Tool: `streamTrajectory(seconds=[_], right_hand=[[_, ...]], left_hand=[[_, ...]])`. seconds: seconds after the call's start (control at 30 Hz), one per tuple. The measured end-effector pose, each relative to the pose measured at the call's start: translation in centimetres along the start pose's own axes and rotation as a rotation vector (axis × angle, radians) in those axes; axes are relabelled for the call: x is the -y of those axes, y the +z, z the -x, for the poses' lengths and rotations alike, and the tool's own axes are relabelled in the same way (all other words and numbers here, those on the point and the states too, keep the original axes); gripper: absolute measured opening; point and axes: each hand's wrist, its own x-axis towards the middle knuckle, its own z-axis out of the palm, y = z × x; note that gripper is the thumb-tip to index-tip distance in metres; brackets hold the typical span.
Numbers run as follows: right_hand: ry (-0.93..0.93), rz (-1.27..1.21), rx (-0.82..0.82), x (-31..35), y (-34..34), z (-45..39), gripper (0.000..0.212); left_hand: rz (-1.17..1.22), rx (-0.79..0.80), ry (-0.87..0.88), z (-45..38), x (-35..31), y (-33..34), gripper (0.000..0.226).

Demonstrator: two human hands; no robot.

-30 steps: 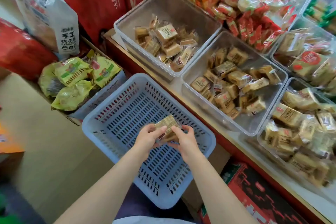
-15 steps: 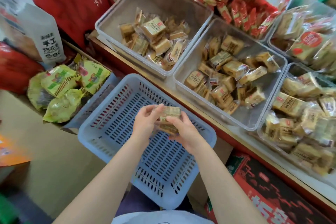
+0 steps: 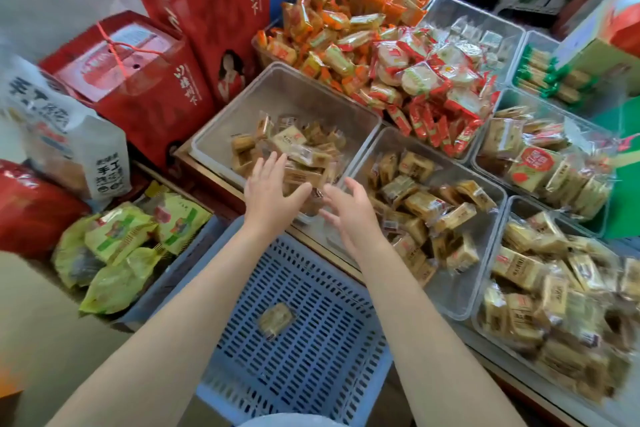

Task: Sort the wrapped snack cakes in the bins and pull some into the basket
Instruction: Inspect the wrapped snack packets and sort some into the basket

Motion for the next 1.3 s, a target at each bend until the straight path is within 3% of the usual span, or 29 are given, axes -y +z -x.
streamTrajectory(seconds=[0.07, 0.13, 0.2, 0.3, 0.47, 0.6, 0.73, 0.87, 0.97, 1.0, 1.13, 1.17, 1.3], right_hand=[[-0.035, 0.072, -0.065, -0.6, -2.2, 0.5, 0.040], [-0.061, 0.054, -0.181, -1.0, -5.0, 0.9, 0.022], [-0.046, 0.043, -0.341, -1.2, -8.2, 0.8, 0.019], [-0.007, 0.316, -0.524, -2.5, -13.2, -0.2, 0.027], [0.229, 0.595, -0.327, -4.9, -17.6, -2.0, 0.052], [0.253, 0.733, -0.242, -5.8, -18.5, -3.0, 0.064], [0.291, 0.690, -0.179, -6.5, -18.9, -3.4, 0.076], [0.319, 0.741, -0.138, -6.6, -18.9, -3.4, 0.072], [0.309, 0.601, -0.150, -6.8, -18.6, -2.9, 0.094], [0.309, 0.542, -0.139, -6.9, -18.3, -2.7, 0.094], [0.303, 0.489, -0.180, -7.3, -17.2, -3.1, 0.053], [0.319, 0.470, -0.194, -7.6, -17.2, -3.4, 0.057], [0.357, 0.297, -0.218, -9.8, -18.4, -5.0, 0.119]], left_hand=[[-0.111, -0.057, 0.163, 0.8, -0.5, 1.4, 0.071], [-0.161, 0.004, 0.341, 1.6, -1.3, 4.0, 0.069], [-0.311, 0.108, 0.469, 1.9, -2.2, 6.9, 0.073], [-0.531, 0.260, 0.482, 2.0, -2.8, 10.2, 0.091], [-0.645, 0.270, 0.481, 2.7, -1.9, 11.7, 0.118], [-0.651, 0.256, 0.522, 3.1, -1.8, 11.9, 0.122], [-0.644, 0.258, 0.501, 3.2, -1.9, 12.0, 0.125], [-0.650, 0.256, 0.496, 3.1, -1.9, 12.0, 0.125], [-0.647, 0.245, 0.500, 3.1, -1.9, 12.0, 0.124], [-0.646, 0.240, 0.502, 3.1, -1.9, 12.0, 0.124], [-0.647, 0.249, 0.501, 3.1, -1.9, 11.9, 0.124], [-0.647, 0.251, 0.499, 3.1, -1.9, 11.9, 0.124], [-0.628, 0.248, 0.504, 3.2, -1.9, 11.8, 0.123]])
